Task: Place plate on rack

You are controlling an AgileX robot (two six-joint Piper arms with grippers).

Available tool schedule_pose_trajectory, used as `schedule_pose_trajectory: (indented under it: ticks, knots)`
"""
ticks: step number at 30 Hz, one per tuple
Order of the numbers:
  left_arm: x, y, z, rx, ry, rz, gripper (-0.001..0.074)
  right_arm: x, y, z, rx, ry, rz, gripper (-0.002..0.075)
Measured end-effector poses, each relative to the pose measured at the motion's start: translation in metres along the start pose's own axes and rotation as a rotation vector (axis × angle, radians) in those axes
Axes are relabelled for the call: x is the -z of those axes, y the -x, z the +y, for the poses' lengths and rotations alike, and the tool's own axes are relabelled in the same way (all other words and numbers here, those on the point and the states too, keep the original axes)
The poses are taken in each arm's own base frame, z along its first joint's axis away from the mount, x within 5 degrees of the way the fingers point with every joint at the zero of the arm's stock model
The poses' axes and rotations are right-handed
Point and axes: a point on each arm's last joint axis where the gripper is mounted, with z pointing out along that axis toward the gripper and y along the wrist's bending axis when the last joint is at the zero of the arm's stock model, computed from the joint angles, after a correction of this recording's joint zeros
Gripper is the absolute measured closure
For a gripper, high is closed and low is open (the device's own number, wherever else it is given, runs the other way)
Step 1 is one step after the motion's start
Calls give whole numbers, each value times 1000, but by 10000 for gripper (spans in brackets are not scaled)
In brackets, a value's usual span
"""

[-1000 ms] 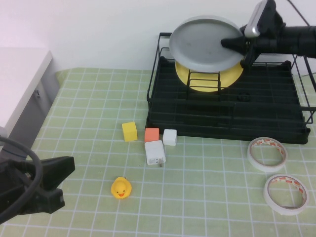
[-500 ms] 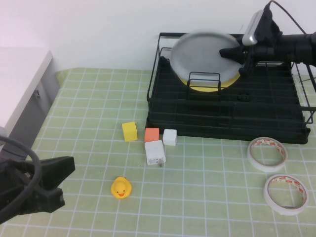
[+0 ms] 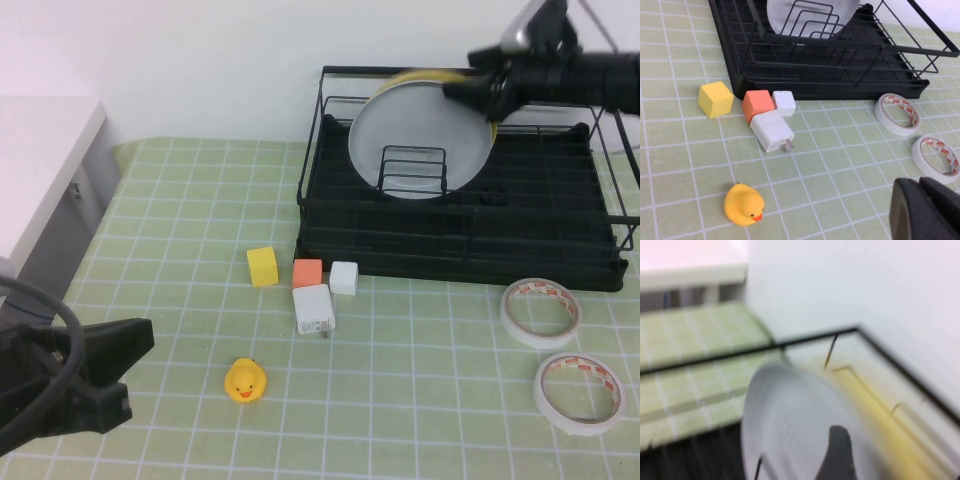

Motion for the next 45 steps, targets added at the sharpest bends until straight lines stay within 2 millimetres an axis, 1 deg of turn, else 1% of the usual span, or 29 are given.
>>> schedule_pose_trajectory:
  ticks: [4,6,7,9,11,14,16,18,19,21,23,25,28,30,33,34,37,39,40,43,45]
  knots:
    - [0,-2,-2,-4,-20,18,735,20,39,-4,-16,-31,-46,204]
    - [0,-4,-3,-17,-31,40,735,32,60,-5,-14,-36,-72,229]
    - [0,-5,-3,-22,-33,50,735,40,71,-5,-16,-35,-84,253]
    - [1,-8,-3,-29,-24,81,735,54,90,-5,-25,-24,-105,325]
    - [5,-10,-3,-37,-3,96,735,70,110,-1,-35,4,-112,442]
    - [17,-12,-5,-60,42,99,735,100,136,6,-51,76,-100,622]
    - [29,-14,-9,-76,74,77,735,123,155,15,-52,150,-87,680]
    - [44,-16,-14,-97,107,45,735,142,172,21,-66,174,-77,702]
    - [48,-18,-15,-107,121,36,735,152,182,26,-75,173,-70,708]
    - [60,-26,-17,-111,152,6,735,169,200,33,-71,157,-59,714]
    - [66,-36,-17,-100,173,-11,735,184,220,45,-54,142,-55,716]
    - [69,-48,-15,-77,192,-19,735,196,237,58,-32,132,-54,715]
    - [70,-63,-11,-28,213,-53,735,215,266,86,53,104,-32,715]
    - [71,-69,-7,-2,235,-82,735,229,284,109,120,79,-3,715]
    - [70,-74,-3,18,261,-100,735,250,301,141,184,58,34,715]
    - [70,-75,-3,22,265,-96,735,256,304,150,194,58,38,715]
    - [69,-77,-2,29,267,-89,735,283,309,182,223,53,48,715]
    - [69,-77,-2,31,266,-84,735,299,304,203,231,54,60,715]
    - [69,-77,-2,33,265,-82,735,302,298,210,222,50,65,715]
    - [69,-78,-2,38,265,-75,735,323,284,239,241,-14,39,715]
    - [69,-79,-2,38,264,-69,735,337,271,260,247,-63,12,715]
